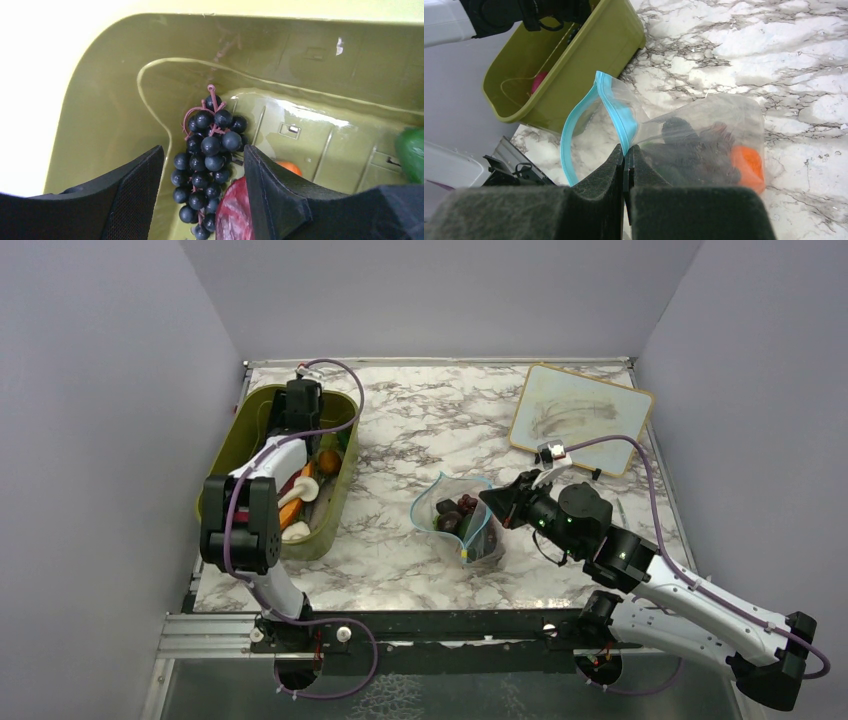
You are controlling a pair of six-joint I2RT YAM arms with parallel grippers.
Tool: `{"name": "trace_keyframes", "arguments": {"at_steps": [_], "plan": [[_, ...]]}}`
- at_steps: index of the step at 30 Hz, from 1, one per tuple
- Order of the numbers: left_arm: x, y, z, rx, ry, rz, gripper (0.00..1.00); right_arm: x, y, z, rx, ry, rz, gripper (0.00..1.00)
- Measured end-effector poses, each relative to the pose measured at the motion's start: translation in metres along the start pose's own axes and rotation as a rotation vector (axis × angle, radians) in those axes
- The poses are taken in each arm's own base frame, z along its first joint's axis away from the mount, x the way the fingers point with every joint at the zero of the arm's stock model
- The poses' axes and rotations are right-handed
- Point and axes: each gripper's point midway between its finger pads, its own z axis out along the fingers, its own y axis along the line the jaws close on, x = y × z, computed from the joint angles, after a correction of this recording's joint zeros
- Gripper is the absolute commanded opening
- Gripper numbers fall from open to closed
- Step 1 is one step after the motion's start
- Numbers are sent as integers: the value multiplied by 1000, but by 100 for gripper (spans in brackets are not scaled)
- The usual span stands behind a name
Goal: Place the food in the zip-top bag and seal the zipper
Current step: Pick up the fake fruit from the bin.
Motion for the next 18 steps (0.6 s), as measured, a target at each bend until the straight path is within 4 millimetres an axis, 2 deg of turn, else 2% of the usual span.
{"name": "trace_keyframes", "arguments": {"at_steps": [8, 11, 18], "plan": [[26, -3, 37, -17, 71, 16, 61, 0, 0, 0, 3, 2, 20, 1], [34, -4, 44, -18, 92, 18, 59, -1, 1, -1, 6, 5, 22, 1], [36, 1, 52, -30, 93, -7, 59, -2, 1, -2, 9, 6, 23, 1]]}}
